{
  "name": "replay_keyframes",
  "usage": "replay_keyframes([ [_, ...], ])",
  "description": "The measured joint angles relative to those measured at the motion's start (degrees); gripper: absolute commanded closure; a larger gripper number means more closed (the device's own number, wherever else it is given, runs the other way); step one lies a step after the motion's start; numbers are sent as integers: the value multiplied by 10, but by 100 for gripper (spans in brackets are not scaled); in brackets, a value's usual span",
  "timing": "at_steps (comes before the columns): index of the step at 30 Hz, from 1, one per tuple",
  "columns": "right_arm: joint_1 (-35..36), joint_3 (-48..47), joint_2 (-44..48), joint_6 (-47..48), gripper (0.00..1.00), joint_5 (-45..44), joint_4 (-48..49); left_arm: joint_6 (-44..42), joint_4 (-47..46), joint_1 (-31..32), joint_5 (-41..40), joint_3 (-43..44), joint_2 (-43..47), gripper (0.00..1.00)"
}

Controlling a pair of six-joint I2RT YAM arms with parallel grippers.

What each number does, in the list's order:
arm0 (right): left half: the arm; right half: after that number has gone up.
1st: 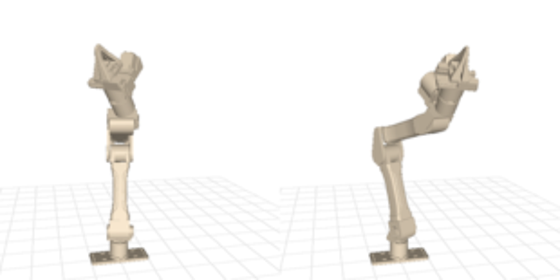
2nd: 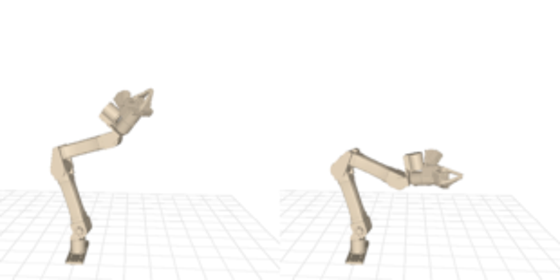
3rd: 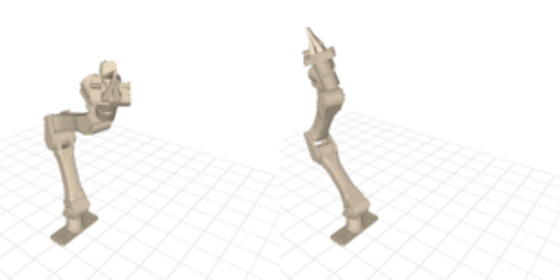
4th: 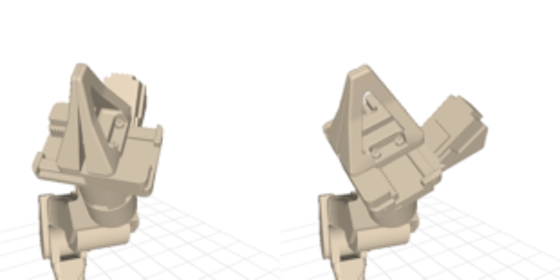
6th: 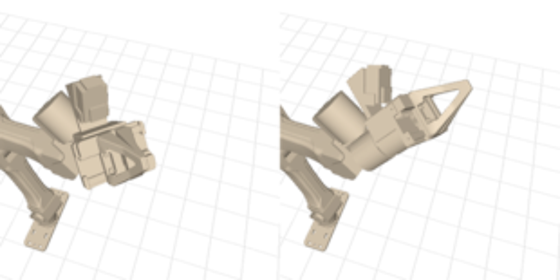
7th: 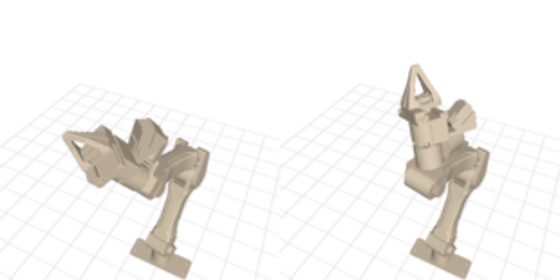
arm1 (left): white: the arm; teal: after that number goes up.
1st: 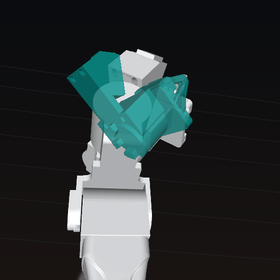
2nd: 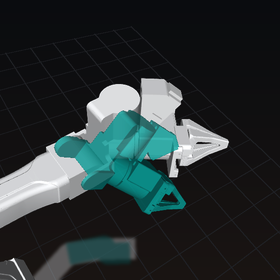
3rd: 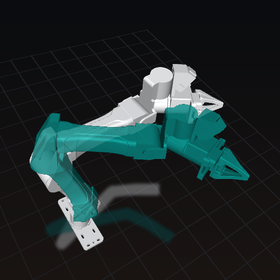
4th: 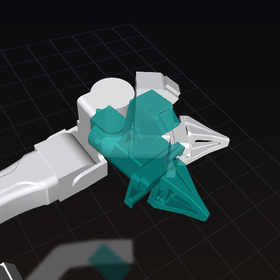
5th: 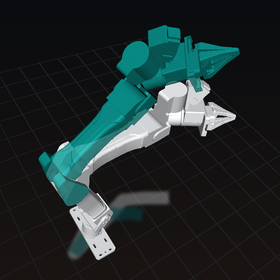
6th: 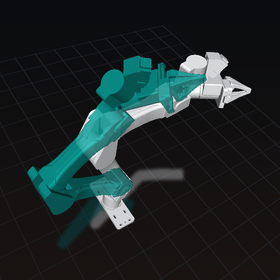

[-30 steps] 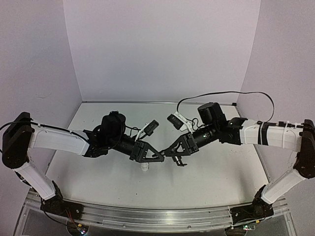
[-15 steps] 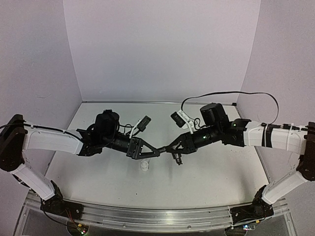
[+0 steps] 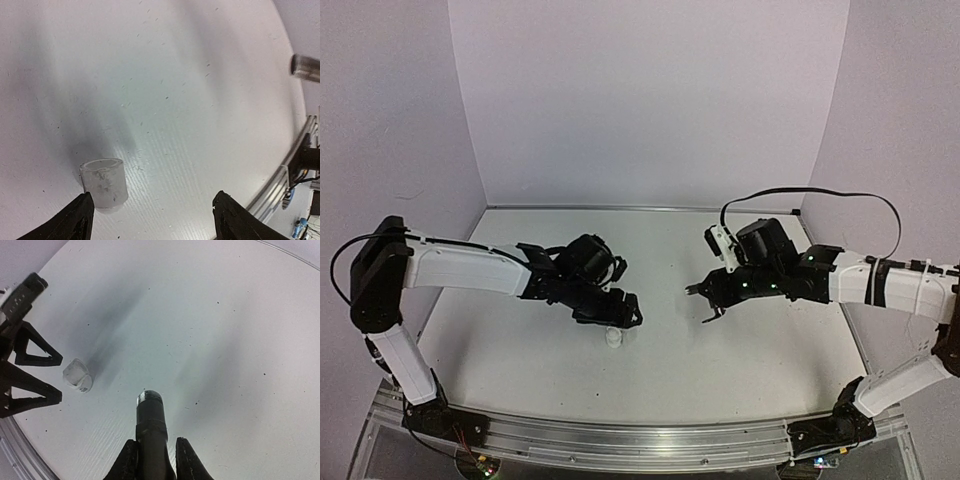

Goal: Install the water faucets

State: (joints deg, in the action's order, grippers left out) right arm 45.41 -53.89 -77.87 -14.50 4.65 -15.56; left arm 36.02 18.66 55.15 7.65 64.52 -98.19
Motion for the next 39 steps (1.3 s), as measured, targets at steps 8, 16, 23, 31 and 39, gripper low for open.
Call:
replay_keyframes([
  [8,0,1,4,8,100,1,-25,-1,83,14,-46,69,-105,25],
  [16,0,18,42,24,100,24,-31,-18,115,14,-60,105,-145,65],
  [23,0,19,50,31,100,29,-32,-34,120,14,-74,115,-153,62],
  [31,0,19,50,34,100,41,-34,-49,120,14,-74,115,-153,48],
  [39,0,19,49,35,100,54,-33,-63,132,14,-67,107,-153,55],
])
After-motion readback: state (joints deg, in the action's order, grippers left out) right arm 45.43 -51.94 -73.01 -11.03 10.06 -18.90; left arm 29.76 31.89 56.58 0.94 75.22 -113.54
